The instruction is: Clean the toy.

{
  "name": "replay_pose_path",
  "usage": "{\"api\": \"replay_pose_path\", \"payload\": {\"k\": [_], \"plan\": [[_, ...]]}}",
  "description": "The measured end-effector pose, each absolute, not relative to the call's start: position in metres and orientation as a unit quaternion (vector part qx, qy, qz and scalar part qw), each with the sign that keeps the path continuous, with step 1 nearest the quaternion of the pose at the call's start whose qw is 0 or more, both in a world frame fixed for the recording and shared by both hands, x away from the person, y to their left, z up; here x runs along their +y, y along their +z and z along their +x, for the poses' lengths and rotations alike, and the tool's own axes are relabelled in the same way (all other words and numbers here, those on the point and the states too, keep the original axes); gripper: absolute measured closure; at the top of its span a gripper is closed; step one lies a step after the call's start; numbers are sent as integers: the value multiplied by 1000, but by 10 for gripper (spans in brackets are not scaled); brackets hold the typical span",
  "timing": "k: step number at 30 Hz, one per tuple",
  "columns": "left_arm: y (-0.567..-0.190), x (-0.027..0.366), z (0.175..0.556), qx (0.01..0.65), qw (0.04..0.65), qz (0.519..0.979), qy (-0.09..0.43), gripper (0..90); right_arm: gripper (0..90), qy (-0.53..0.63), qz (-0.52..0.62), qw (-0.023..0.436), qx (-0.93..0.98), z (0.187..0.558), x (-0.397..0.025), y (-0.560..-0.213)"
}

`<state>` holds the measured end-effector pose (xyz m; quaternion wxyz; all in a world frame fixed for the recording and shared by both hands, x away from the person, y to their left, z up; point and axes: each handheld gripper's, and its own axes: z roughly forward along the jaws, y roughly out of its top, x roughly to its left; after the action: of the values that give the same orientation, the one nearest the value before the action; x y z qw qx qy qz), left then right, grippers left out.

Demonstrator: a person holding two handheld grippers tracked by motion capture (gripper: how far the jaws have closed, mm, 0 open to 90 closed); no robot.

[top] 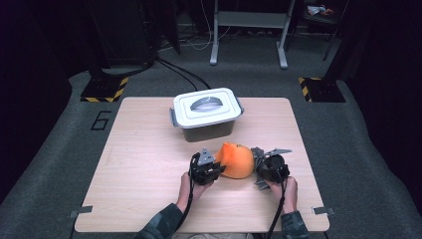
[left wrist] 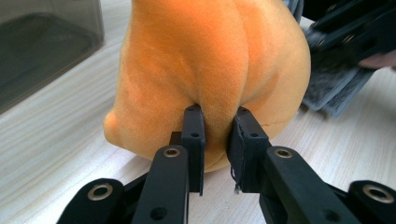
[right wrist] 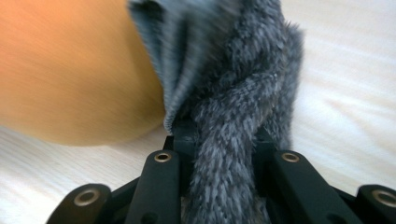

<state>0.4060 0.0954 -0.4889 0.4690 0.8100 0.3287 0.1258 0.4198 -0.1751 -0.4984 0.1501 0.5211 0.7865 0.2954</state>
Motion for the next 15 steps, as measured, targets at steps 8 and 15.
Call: {"api": "replay_pose_path", "payload": {"k": [8, 15], "plan": [[-489, 97, 407, 337, 472, 805, 122, 769, 722, 306, 524, 143, 782, 420, -185, -492], [-489, 99, 408, 339, 470, 806, 124, 764, 722, 357, 496, 195, 767, 402, -185, -446]]}}
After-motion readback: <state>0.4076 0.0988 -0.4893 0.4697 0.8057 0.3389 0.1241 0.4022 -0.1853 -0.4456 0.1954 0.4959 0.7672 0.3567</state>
